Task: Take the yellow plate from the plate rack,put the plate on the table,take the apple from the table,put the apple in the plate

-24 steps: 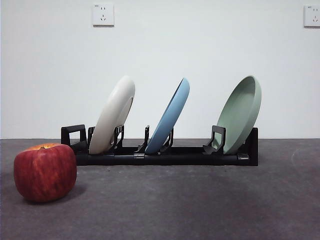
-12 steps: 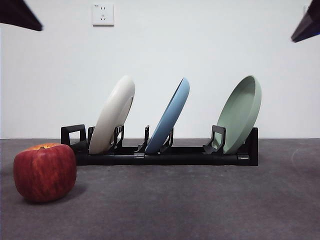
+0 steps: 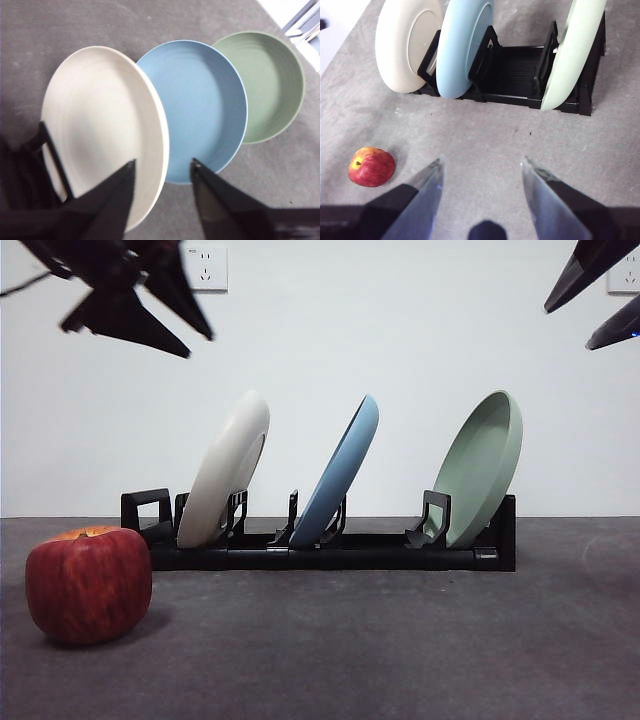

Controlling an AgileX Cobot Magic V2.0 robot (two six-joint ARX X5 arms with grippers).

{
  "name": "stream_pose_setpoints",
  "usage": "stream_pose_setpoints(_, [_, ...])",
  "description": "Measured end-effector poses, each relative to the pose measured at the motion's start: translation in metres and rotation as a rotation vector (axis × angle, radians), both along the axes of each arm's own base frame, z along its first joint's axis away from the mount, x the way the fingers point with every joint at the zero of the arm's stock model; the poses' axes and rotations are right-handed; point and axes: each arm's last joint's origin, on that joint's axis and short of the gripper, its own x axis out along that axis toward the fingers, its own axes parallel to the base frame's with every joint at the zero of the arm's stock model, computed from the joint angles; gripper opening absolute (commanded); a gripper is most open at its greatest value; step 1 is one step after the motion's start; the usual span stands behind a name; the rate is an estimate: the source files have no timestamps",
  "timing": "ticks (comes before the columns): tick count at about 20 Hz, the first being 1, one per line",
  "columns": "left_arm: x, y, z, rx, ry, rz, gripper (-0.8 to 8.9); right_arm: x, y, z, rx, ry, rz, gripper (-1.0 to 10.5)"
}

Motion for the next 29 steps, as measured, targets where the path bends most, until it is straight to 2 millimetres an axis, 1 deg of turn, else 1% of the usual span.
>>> stream_pose_setpoints(4, [0.023,-0.031,-0.003,0.037,-0.002,-0.023,2.29,0.001,0.0,0.0,0.0,0.003,0.0,2.6])
stream_pose_setpoints(6, [0.033,-0.044,-0.011,0.076,0.018,-0.014,2.29,0.001,0.0,-0.001,0.0,0.003,0.0,2.6])
stream_pose_setpoints(8, [0.042,-0.052,-0.025,0.103,0.048,-0.008,2.21,0.001,0.0,-0.001,0.0,0.003,0.0,2.6])
stream_pose_setpoints(10, [0.048,-0.054,-0.038,0.12,0.084,-0.005,2.19,0.001,0.0,0.0,0.0,0.003,0.0,2.6])
stream_pose_setpoints(12, [0.05,-0.054,-0.043,0.128,0.096,-0.002,2.14,0.001,0.0,0.0,0.0,0.003,0.0,2.6])
stream_pose_setpoints(13, [0.05,-0.055,-0.041,0.121,0.08,-0.002,1.71,0.001,0.0,0.0,0.0,0.003,0.0,2.6])
stream_pose_setpoints(15, [0.051,-0.055,-0.039,0.112,0.063,-0.005,-0.22,0.001,0.0,0.0,-0.001,0.003,-0.001,2.6])
stream_pose_setpoints(16, [0.051,-0.055,-0.039,0.113,0.064,-0.005,-0.08,0.001,0.0,0.0,-0.001,0.003,-0.001,2.6])
stream_pose_setpoints(21, [0.048,-0.057,-0.039,0.108,0.08,-0.024,-0.08,0.001,0.0,0.0,-0.001,0.002,-0.001,2.6])
stream_pose_setpoints(22, [0.047,-0.057,-0.037,0.112,0.093,-0.024,-0.08,0.001,0.0,0.0,-0.001,0.002,-0.001,2.6])
stream_pose_setpoints(24, [0.043,-0.057,-0.026,0.119,0.112,-0.029,-0.08,0.001,0.0,0.0,-0.001,0.002,-0.001,2.6])
stream_pose_setpoints(27, [0.026,-0.061,0.006,0.125,0.11,-0.062,-0.08,0.001,0.0,0.0,-0.001,0.002,-0.001,2.6])
stream_pose_setpoints(29, [0.011,-0.064,0.035,0.132,0.067,-0.096,-0.08,0.001,0.0,0.0,-0.001,0.002,-0.001,2.6])
